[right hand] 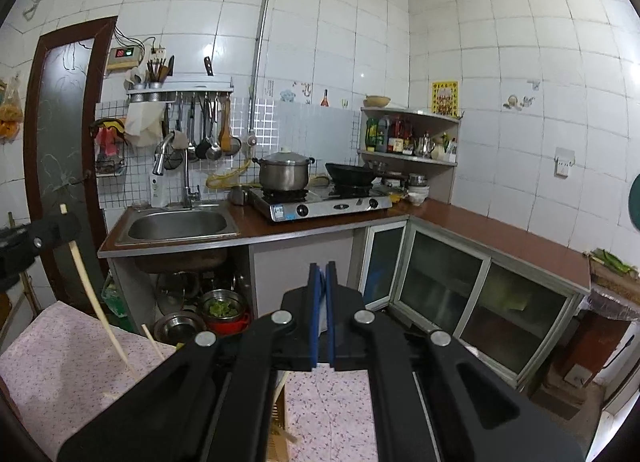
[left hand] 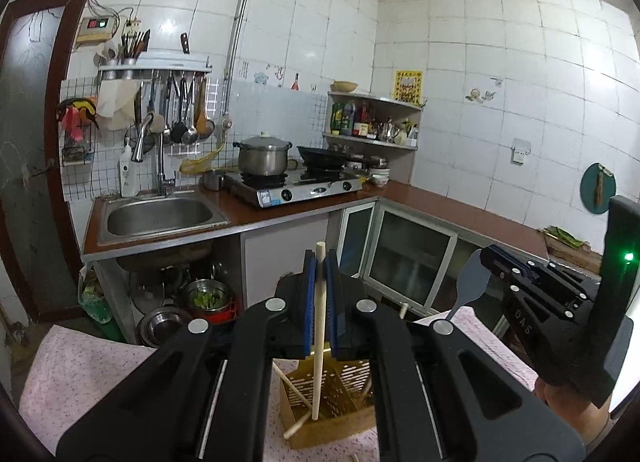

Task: Organize utensils
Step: 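Lower the chopstick and blue spoon into the holder and open both tools, then move both open tools back down toward the remaining utensils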

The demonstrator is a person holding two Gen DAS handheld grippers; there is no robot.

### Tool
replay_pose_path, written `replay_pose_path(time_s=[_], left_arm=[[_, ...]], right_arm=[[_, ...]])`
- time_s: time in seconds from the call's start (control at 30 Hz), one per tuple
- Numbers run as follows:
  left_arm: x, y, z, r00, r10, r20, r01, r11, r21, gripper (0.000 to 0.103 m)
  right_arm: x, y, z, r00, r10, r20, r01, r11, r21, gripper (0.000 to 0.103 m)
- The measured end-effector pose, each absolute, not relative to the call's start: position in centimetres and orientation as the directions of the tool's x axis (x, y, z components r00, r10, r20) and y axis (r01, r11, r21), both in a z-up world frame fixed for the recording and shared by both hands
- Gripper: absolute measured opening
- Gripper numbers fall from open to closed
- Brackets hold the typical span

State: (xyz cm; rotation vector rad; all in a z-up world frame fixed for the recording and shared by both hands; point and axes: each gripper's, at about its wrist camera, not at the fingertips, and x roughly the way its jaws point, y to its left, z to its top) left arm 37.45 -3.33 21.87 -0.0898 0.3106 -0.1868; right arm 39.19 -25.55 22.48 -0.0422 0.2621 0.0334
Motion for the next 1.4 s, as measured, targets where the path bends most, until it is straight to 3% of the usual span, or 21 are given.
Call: replay_pose_path(time_s=[0.17, 0.63, 0.9, 0.93, 1.0, 1.03, 1.07, 1.1, 1.23, 1.4], left_arm=[[39.8, -3.4, 18.6, 0.924, -0.205, -0.322, 0.172, 0.977, -0.128, 0.004], [42.1, -3.3, 11.0, 0.875, -0.198, -0.442, 0.175, 0.980, -0.091, 0.004], [40.9, -1.8, 11.2, 0.876, -0.176, -0.448, 0.147, 0.984, -0.098, 0.006], [40.5, -1.7, 11.5, 0.878, -0.175, -0.447, 0.146, 0.984, -0.098, 0.008], [39.4, -1.1, 12.3, 0.874, -0.184, -0.450, 0.147, 0.982, -0.117, 0.027], [38.7, -0.8, 12.6, 0.877, -0.182, -0.445, 0.140, 0.982, -0.126, 0.047], [37.9, -0.3, 13.0, 0.883, -0.175, -0.435, 0.128, 0.983, -0.134, 0.064], [36.9, 0.1, 13.3, 0.890, -0.169, -0.424, 0.120, 0.983, -0.139, 0.069], [33.7, 1.2, 13.3, 0.886, -0.160, -0.435, 0.114, 0.985, -0.132, 0.084], [30.5, 2.3, 11.6, 0.874, -0.148, -0.463, 0.098, 0.987, -0.131, 0.098]], right_arm=[[41.3, -24.2, 19.1, 0.957, -0.004, -0.291, -0.029, 0.994, -0.110, 0.003], [43.5, -23.4, 12.2, 0.912, 0.019, -0.409, -0.069, 0.992, -0.106, 0.003], [43.9, -23.5, 10.2, 0.872, 0.087, -0.481, -0.123, 0.991, -0.044, 0.004], [43.6, -23.8, 10.3, 0.871, 0.102, -0.480, -0.132, 0.991, -0.028, 0.004], [42.7, -24.3, 10.8, 0.868, 0.127, -0.480, -0.140, 0.990, 0.009, 0.007], [42.4, -24.5, 11.0, 0.868, 0.131, -0.480, -0.138, 0.990, 0.020, 0.027], [41.7, -24.9, 11.3, 0.872, 0.135, -0.471, -0.135, 0.990, 0.033, 0.057], [40.7, -25.2, 11.7, 0.884, 0.132, -0.448, -0.128, 0.991, 0.040, 0.064], [37.8, -26.2, 12.2, 0.891, 0.125, -0.436, -0.119, 0.992, 0.041, 0.065], [34.5, -27.6, 11.0, 0.889, 0.118, -0.442, -0.099, 0.993, 0.067, 0.076]])
